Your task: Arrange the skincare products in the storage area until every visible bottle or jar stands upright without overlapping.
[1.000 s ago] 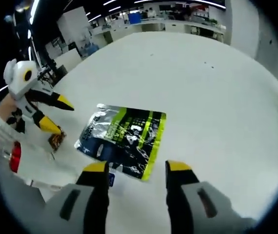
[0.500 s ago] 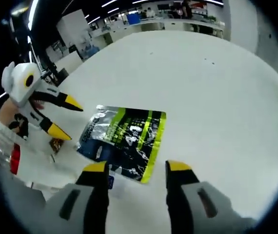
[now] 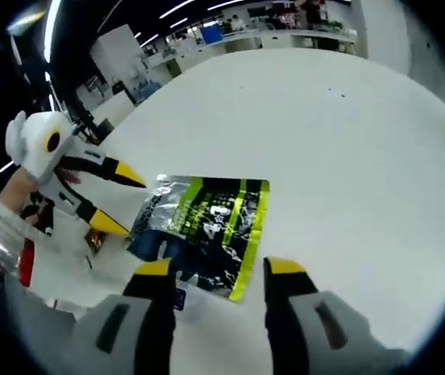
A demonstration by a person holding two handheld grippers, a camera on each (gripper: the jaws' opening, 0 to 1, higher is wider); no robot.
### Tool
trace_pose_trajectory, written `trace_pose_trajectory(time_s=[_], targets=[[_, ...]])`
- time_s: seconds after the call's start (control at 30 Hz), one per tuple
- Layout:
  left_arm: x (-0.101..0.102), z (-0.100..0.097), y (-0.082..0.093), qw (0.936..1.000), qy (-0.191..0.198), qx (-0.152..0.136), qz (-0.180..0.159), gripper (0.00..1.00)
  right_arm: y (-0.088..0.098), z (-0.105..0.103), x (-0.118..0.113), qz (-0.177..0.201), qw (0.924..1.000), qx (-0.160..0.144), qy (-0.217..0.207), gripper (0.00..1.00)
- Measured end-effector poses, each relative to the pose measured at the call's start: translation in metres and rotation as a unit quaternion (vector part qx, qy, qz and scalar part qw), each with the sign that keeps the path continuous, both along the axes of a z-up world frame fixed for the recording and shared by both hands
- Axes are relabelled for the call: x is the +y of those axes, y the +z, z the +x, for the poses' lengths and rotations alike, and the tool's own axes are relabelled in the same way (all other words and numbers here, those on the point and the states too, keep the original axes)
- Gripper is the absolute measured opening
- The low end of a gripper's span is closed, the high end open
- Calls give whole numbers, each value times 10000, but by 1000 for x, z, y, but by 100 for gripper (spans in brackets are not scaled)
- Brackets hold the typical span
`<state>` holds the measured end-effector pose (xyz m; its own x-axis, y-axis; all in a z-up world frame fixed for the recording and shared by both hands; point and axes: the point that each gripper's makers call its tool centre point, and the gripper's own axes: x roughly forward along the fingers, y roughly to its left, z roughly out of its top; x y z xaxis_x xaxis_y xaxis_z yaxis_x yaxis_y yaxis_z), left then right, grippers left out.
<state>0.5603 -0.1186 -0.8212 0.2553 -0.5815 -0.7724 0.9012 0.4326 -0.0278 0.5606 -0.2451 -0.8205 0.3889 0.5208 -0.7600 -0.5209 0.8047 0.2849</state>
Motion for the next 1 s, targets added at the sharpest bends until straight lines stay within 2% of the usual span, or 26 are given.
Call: trace_pose_trajectory(time_s=[0.3, 0.53, 0.8, 0.9, 1.0], targets=[[2, 1, -9, 9998, -127, -57, 163, 38, -1, 3, 2, 163, 9998, 35, -76, 45], [0, 1, -10, 9998, -131, -8, 126, 38, -2, 3, 4, 245, 9997, 57, -55, 45], [0, 1, -10, 9998, -133, -12, 156, 38, 2, 8, 1, 887, 9954, 193, -316, 41], [0, 0, -10, 9997, -140, -27, 177, 38, 4, 9, -1, 1220, 9911, 319, -422, 40], [0, 0, -10, 9997, -142, -16, 187, 38, 6, 12, 0, 1696, 9830, 424, -566, 36]])
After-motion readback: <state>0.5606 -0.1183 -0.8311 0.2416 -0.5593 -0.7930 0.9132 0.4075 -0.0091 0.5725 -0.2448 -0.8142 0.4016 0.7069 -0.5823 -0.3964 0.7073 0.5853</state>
